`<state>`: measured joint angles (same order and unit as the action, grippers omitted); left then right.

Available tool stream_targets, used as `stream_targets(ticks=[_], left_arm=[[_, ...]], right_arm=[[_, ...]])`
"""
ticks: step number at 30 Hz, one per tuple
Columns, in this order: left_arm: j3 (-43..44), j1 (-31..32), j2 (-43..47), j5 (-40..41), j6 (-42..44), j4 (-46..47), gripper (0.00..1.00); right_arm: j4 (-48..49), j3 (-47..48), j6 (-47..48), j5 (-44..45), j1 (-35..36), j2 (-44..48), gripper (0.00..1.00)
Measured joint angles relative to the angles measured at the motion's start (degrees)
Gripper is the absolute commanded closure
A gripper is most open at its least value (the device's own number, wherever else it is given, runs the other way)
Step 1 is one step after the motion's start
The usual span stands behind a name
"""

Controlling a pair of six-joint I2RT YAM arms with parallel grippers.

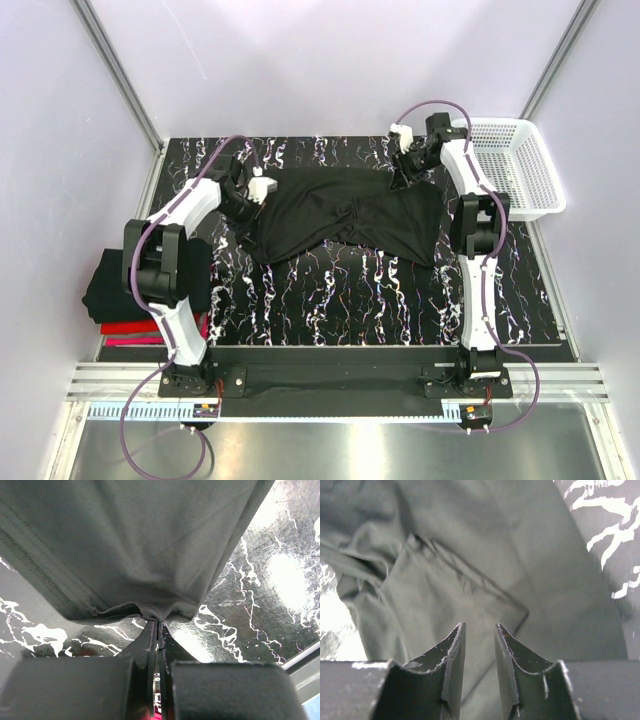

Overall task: Fold and stack the t-shirts
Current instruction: Flatten the tshirt out

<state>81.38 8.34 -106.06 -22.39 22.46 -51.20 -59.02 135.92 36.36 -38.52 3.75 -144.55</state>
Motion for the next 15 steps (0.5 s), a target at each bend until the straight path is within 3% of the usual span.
stream_targets(ticks=[15], left_arm=[[4.13,1.70,-2.78,0.37,0.09,-1.70,1.00]], right_arm=[[3.50,4.63,-2.80,5.14,1.62,-5.44,0.65]])
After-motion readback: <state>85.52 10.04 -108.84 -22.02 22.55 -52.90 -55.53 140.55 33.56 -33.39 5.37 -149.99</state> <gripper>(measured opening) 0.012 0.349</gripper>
